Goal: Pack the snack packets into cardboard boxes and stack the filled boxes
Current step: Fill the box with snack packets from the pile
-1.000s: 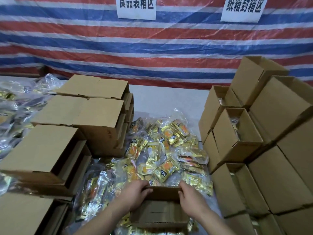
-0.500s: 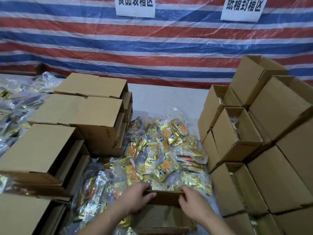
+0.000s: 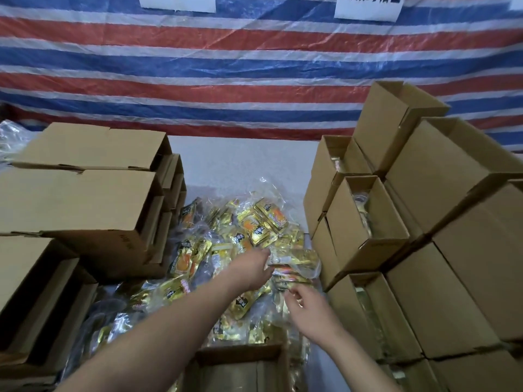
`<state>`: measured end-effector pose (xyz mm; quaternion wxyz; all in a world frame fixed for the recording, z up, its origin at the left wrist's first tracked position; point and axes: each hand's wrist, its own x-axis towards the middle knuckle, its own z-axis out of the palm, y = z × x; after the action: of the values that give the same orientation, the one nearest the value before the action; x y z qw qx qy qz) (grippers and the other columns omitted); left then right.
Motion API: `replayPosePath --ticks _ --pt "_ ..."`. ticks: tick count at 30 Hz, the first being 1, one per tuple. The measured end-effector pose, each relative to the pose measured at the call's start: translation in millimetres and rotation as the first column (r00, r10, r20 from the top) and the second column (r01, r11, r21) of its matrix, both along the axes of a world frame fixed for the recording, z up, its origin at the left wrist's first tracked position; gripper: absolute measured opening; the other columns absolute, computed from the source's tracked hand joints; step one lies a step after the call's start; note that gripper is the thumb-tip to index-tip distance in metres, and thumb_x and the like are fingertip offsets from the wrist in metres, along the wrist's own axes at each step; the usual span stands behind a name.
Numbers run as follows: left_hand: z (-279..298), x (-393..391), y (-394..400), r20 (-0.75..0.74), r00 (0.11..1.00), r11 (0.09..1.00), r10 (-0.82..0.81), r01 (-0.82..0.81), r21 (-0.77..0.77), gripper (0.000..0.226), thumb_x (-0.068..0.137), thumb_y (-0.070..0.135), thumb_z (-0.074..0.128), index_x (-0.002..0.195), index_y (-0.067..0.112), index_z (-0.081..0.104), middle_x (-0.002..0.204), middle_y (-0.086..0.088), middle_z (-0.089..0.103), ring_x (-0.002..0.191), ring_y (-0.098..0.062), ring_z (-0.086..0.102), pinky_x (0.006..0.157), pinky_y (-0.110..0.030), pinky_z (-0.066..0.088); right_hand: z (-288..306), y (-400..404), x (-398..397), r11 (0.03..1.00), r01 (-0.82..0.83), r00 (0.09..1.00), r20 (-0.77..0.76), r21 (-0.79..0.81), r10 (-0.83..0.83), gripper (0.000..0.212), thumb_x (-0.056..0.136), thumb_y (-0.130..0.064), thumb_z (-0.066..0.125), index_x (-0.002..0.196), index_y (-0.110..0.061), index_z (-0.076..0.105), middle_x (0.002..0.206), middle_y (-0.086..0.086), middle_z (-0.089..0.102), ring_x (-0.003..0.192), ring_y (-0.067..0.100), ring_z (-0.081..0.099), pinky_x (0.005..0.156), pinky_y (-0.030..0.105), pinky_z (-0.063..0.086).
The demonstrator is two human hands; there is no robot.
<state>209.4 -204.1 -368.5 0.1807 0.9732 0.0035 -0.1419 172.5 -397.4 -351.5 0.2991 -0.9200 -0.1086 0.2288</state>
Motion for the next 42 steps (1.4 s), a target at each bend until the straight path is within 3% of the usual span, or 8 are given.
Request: replayPosePath --ticks 4,13,24,28,32,36,39,42 --pt "-25 51 -31 -0.075 0.991 0.978 -0.111 0.122 0.168 0.059 0.097 0.046 0.053 0.144 0.012 0.039 0.141 -0.012 0.050 0.126 -0.031 0.050 0.105 -0.048 0.043 -10 -3 38 0.997 0.069 0.997 -0.036 0.037 -0.068 0.044 0.098 -0.045 0.048 0.136 -0.024 0.052 0.129 -0.008 0.057 0.115 0.012 0.057 0.093 0.032 0.048" --pt "-99 108 -70 -0.187 0.960 0.936 -0.211 0.253 0.246 0.078 0.091 0.038 0.064 0.152 0.014 0.024 0.146 -0.017 0.042 0.136 -0.034 0.039 0.113 -0.047 0.034 -30 -24 56 0.985 0.160 0.986 -0.047 0.061 -0.157 0.036 0.103 -0.037 0.046 0.137 -0.026 0.051 0.129 -0.012 0.051 0.117 0.007 0.050 0.095 0.024 0.040" --pt "-124 102 -64 -0.213 0.976 0.982 -0.052 0.088 0.165 0.103 0.075 0.060 0.074 0.151 0.014 0.022 0.156 -0.017 0.027 0.147 -0.038 0.020 0.121 -0.054 0.013 -15 -38 46 0.985 0.168 0.983 -0.079 0.033 -0.165 0.028 0.104 -0.039 0.042 0.125 -0.027 0.057 0.119 -0.008 0.058 0.109 0.011 0.055 0.093 0.028 0.044" --pt "-94 87 -52 -0.184 0.981 0.997 0.061 -0.068 -0.033 0.088 0.069 0.063 0.078 0.131 0.016 0.037 0.113 0.001 0.059 0.100 -0.020 0.057 0.086 -0.035 0.052 -3 -31 48 0.963 0.260 0.964 -0.080 0.070 -0.255 0.026 0.103 -0.043 0.044 0.124 -0.033 0.056 0.121 -0.014 0.060 0.108 0.007 0.058 0.091 0.030 0.047" --pt "-30 65 -25 -0.214 0.944 0.894 0.250 -0.310 -0.324 0.083 0.063 0.059 0.085 0.119 0.019 0.037 0.093 0.006 0.054 0.076 -0.009 0.058 0.047 -0.020 0.043 18 -17 48 0.816 0.514 0.852 -0.045 0.264 -0.522 0.009 0.099 -0.042 0.055 0.096 -0.034 0.054 0.099 -0.014 0.063 0.083 -0.004 0.057 0.059 0.014 0.039" --pt "36 24 -2 -0.133 0.902 0.739 0.411 -0.415 -0.531 0.068 0.067 0.059 0.080 0.108 0.024 0.038 0.098 0.002 0.061 0.071 -0.003 0.064 0.046 -0.019 0.048 37 4 34 0.639 0.587 0.787 -0.165 0.497 -0.595 0.020 0.094 -0.041 0.062 0.103 -0.024 0.055 0.094 -0.013 0.062 0.071 -0.007 0.062 0.054 0.010 0.043" --pt "79 -9 7 -0.036 0.875 0.715 0.482 -0.417 -0.561 0.073 0.059 0.068 0.075 0.106 0.025 0.041 0.101 0.007 0.060 0.083 -0.003 0.061 0.065 -0.023 0.050 44 32 22 0.600 0.530 0.847 -0.404 0.599 -0.345 0.067 0.075 -0.057 0.062 0.132 -0.025 0.046 0.124 -0.008 0.057 0.112 0.006 0.061 0.092 0.025 0.049" --pt "107 -34 9 0.064 0.873 0.749 0.484 -0.375 -0.546 0.075 0.060 0.067 0.075 0.111 0.021 0.046 0.106 0.003 0.058 0.093 -0.011 0.061 0.081 -0.033 0.053 58 58 13 0.502 0.478 0.868 -0.474 0.721 -0.146 0.083 0.060 -0.066 0.071 0.132 -0.033 0.046 0.124 -0.013 0.064 0.113 0.008 0.062 0.091 0.031 0.051"
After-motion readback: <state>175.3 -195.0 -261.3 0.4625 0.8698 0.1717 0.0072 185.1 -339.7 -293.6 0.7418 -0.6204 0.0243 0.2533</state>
